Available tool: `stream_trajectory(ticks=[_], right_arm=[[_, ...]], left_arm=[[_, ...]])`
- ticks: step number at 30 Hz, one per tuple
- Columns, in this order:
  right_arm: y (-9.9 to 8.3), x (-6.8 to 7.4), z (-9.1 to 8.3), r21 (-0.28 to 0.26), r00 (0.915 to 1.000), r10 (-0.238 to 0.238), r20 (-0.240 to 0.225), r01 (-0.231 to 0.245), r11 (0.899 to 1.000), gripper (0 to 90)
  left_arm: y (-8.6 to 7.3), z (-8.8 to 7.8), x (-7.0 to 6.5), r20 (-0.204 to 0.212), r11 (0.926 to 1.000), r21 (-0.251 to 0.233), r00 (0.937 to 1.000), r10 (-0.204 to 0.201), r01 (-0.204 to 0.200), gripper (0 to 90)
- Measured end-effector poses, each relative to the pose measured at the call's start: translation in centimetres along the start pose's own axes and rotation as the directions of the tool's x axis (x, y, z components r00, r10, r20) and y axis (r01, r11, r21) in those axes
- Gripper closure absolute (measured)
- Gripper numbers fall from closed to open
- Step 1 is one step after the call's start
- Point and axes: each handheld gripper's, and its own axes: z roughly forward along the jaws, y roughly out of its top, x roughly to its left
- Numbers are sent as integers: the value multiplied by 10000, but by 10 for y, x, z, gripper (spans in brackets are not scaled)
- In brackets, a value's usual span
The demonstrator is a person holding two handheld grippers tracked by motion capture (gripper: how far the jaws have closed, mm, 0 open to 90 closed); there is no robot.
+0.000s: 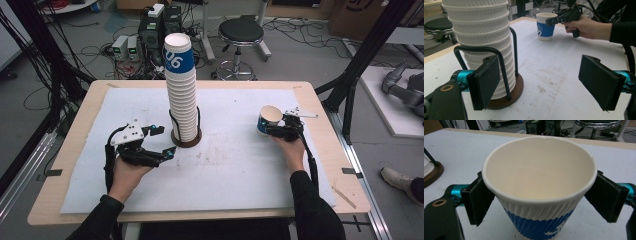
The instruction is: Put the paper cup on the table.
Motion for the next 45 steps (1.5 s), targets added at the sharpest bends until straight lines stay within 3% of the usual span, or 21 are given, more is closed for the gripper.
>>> stream_trajectory(ticks=[10,21,28,31,34,39,45], right_arm=[[2,6,-6,458,9986,-445,290,432,9980,136],[5,9,-13,930,9985,-431,335,399,9949,136],[2,9,-29,832,9949,-596,817,528,9951,136],[1,5,-39,728,9973,-146,720,94,9973,137],[1,5,-48,695,9989,-129,440,98,9975,137],[3,12,-64,515,9989,-412,-209,422,9978,138],[10,27,-85,-329,9927,-769,-933,741,9967,139]], left_arm=[[0,2,-1,25,10000,14,10000,31,-31,175],[0,2,-1,29,10000,42,10000,0,0,175],[0,3,0,37,10000,20,10000,-15,15,175],[1,3,-1,59,10000,38,10000,60,-60,175],[1,4,-1,45,10000,46,10000,20,-20,175],[1,3,-1,50,9999,99,10000,54,-54,175],[0,2,-1,70,10000,-32,10000,8,-8,175]])
